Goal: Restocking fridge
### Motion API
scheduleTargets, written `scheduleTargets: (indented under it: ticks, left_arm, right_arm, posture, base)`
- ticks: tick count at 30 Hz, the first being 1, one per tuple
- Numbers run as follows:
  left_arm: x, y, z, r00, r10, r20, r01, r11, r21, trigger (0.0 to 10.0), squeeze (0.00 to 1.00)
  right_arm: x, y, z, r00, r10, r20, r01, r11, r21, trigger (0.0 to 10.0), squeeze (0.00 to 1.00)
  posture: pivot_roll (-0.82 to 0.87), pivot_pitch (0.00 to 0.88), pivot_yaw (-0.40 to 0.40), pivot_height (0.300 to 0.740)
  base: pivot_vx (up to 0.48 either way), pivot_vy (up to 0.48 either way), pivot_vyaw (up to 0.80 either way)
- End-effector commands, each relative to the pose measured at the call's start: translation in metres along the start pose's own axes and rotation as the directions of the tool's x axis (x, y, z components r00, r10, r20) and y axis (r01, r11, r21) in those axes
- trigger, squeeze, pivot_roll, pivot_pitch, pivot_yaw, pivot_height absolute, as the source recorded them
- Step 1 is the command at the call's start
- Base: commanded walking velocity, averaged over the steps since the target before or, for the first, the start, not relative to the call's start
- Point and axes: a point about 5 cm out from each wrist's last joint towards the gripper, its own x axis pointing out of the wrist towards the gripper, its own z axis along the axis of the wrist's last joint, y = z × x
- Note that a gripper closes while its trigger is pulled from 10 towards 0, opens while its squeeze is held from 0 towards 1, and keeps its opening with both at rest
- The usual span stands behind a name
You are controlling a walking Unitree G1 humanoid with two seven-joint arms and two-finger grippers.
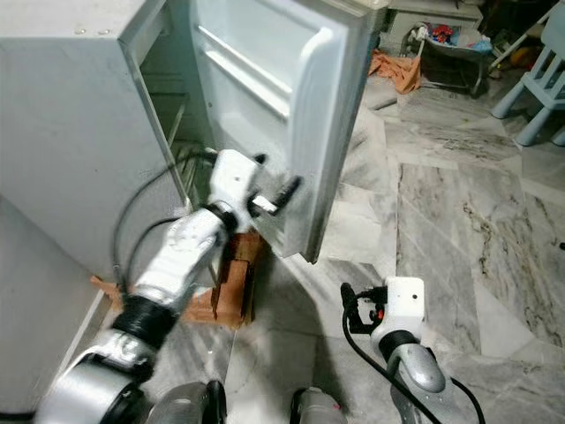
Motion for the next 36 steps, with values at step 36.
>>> scheduleTargets:
  ticks: [36]
  left_arm:
    - [-0.065,0.039,-0.047,0.902,0.377,-0.209,-0.356,0.925,0.134,10.0,0.0]
  right_arm:
    - [0.015,0.013,0.038,0.982,0.032,0.184,-0.031,0.999,-0.013,10.0,0.0]
  posture:
    - [0.01,0.071,-0.014,0.74]
  base:
    - [0.336,-0.201,-0.03]
